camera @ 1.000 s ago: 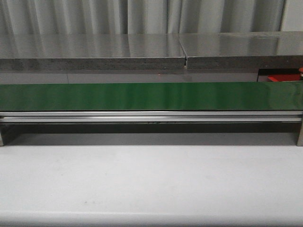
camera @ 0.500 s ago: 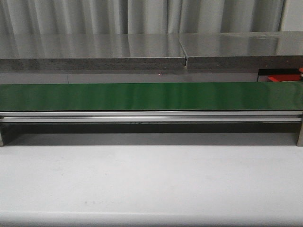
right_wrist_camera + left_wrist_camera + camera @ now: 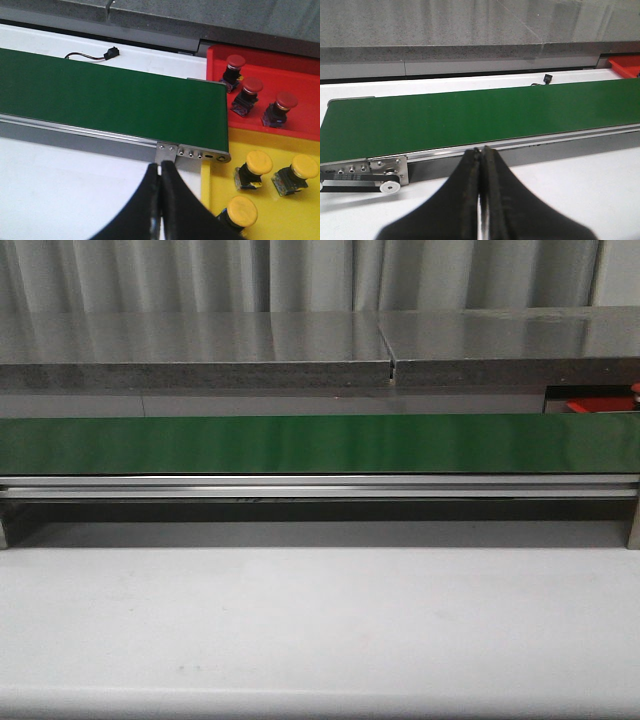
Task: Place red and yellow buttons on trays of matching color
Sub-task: 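Move the left gripper over a red button on the table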
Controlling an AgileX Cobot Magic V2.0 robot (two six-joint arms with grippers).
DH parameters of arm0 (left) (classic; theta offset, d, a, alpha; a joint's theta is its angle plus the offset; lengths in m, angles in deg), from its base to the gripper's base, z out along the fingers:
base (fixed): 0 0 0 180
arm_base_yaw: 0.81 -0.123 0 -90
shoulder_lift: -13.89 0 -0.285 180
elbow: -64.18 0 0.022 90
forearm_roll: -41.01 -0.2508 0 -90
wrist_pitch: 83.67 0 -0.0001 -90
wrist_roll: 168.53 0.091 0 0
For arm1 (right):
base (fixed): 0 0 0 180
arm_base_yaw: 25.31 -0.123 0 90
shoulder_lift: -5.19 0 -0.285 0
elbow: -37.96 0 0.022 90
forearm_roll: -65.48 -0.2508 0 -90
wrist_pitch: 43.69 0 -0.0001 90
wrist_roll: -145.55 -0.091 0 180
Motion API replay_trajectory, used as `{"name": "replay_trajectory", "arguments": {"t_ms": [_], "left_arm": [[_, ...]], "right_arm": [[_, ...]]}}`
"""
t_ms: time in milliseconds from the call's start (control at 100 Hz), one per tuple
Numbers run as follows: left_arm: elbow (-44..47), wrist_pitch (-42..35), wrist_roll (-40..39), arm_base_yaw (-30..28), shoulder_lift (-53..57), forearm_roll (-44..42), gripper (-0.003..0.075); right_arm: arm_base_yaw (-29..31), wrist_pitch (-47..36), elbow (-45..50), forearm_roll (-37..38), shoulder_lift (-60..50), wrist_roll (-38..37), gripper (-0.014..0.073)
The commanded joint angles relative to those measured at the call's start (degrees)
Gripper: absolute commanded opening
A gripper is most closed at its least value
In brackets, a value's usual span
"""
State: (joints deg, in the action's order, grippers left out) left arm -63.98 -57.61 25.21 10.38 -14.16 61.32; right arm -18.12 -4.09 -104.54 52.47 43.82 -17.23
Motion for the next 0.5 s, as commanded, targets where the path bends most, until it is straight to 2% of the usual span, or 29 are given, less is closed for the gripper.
{"name": "replay_trajectory", "arguments": {"t_ms": [0,360,430,490], "left_arm": [[-1.56,-4.05,-0.12,0.47,-0.48,1.23,-0.0019],[-1.56,-4.05,-0.12,0.47,-0.48,0.75,-0.0015],[-1.56,-4.05,-0.12,0.47,-0.48,0.75,0.0015],[-1.56,-4.05,-0.12,0.47,-0.48,0.75,0.0083]], "right_arm": [[-0.21,-3.23,-1.4,-0.59,0.0,0.52,-0.0117],[-0.21,-3.23,-1.4,-0.59,0.0,0.52,-0.0117],[-0.21,-3.23,-1.4,-0.59,0.0,0.52,-0.0117],[-0.21,-3.23,-1.4,-0.59,0.0,0.52,-0.0117]]}}
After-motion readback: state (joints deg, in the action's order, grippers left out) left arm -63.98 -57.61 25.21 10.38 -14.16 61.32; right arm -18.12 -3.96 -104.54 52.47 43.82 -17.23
